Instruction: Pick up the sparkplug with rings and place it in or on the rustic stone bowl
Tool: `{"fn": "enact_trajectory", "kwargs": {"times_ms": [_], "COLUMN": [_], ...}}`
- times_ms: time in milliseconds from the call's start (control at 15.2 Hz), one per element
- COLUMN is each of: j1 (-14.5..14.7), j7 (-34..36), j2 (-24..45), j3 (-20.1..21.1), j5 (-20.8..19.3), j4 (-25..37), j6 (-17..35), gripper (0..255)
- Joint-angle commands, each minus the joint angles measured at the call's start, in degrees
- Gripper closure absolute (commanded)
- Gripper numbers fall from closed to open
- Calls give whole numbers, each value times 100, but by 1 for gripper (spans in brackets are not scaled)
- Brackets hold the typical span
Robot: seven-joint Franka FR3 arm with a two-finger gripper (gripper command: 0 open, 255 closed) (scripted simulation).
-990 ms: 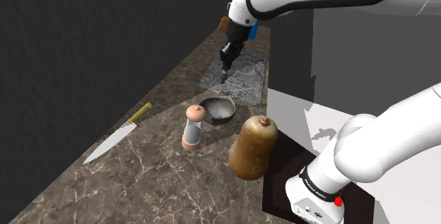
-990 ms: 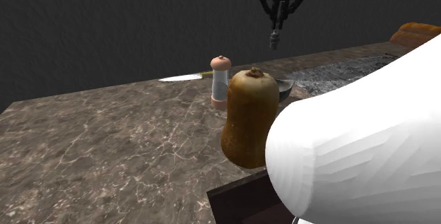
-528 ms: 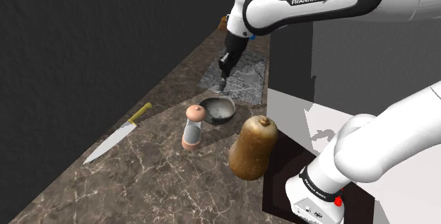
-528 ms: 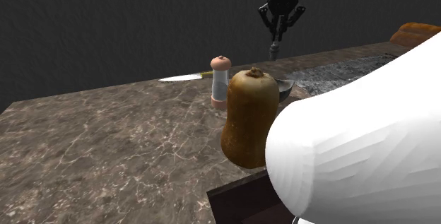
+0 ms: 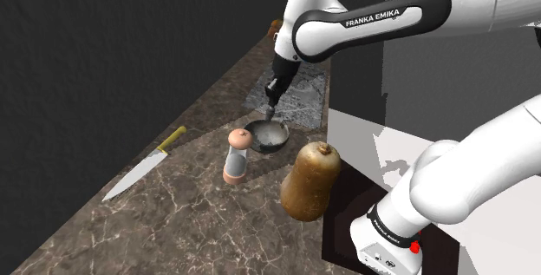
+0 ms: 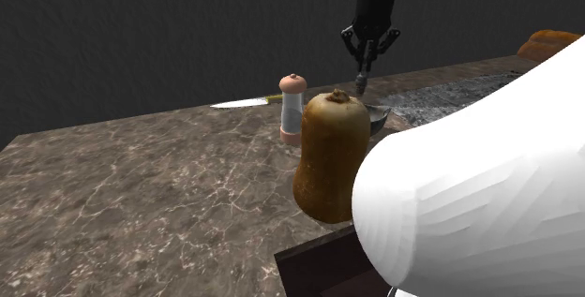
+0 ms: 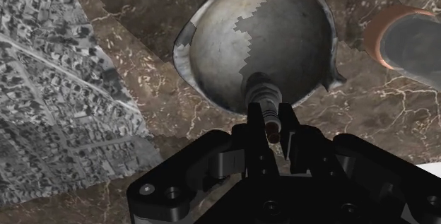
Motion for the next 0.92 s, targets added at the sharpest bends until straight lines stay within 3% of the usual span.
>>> {"fn": "enact_trajectory", "kwargs": {"times_ms": [0,132,660,726,858], "j1": [0,-2,-2,-2,-2], "j7": [9,22,22,22,22], "j2": [48,139,139,139,139], "j3": [6,13,13,13,13], "j5": [-5,-17,-17,-17,-17], "j4": [-118,-232,-232,-232,-232], "j6": [169,372,372,372,372], "gripper": [255,255,255,0,0]}}
